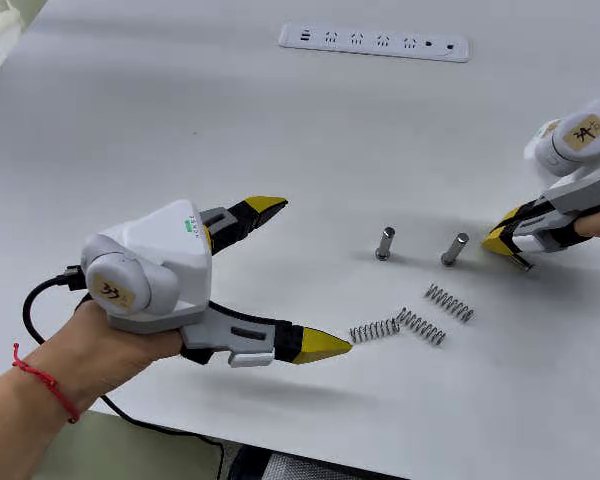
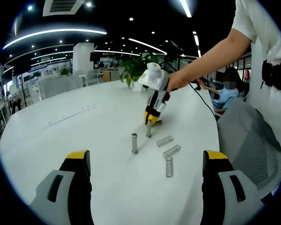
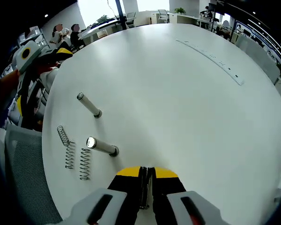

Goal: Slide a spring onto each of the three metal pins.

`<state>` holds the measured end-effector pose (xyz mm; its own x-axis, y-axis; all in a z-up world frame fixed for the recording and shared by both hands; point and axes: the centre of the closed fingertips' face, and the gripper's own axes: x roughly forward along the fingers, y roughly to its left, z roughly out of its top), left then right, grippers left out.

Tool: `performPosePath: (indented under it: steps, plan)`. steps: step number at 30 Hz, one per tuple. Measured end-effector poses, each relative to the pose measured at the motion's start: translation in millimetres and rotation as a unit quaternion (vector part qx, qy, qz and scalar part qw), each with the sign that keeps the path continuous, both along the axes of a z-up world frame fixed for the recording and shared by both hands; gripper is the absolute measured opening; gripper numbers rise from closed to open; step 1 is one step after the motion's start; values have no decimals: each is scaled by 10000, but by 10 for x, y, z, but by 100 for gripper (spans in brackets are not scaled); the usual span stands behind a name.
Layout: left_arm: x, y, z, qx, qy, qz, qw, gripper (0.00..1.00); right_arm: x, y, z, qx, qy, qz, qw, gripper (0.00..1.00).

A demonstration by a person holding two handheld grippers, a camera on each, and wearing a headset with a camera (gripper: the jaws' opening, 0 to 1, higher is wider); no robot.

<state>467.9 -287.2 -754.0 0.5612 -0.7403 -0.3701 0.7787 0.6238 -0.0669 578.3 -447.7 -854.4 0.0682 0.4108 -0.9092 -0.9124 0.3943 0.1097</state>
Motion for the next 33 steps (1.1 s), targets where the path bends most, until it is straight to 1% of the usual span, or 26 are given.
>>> performPosePath:
  steps: [3, 15, 17, 23, 27, 33]
  plan:
    - [-3, -7, 0, -6, 2, -7, 10000, 99, 16, -4, -9, -3, 3, -32, 10000, 5]
    - [-9, -20, 18, -18, -15, -23, 10000, 99, -45, -14, 37, -27, -14, -48, 10000, 4]
    - [-16, -27, 21, -22, -14, -33, 10000, 99, -30, -20, 32, -21, -23, -38, 10000, 4]
    - [-25, -45, 34, -23, -15, -50, 10000, 99, -42, -20, 140, 57, -96, -35, 9999, 4]
    - [-26, -57, 50, -32, -30, -60, 10000, 99, -3, -52, 165, 102, -139, -50, 9998, 4]
    - [-35, -60, 61, -32, -37, -67, 10000, 99, -40, -76, 265, 199, -222, -77, 9995, 4]
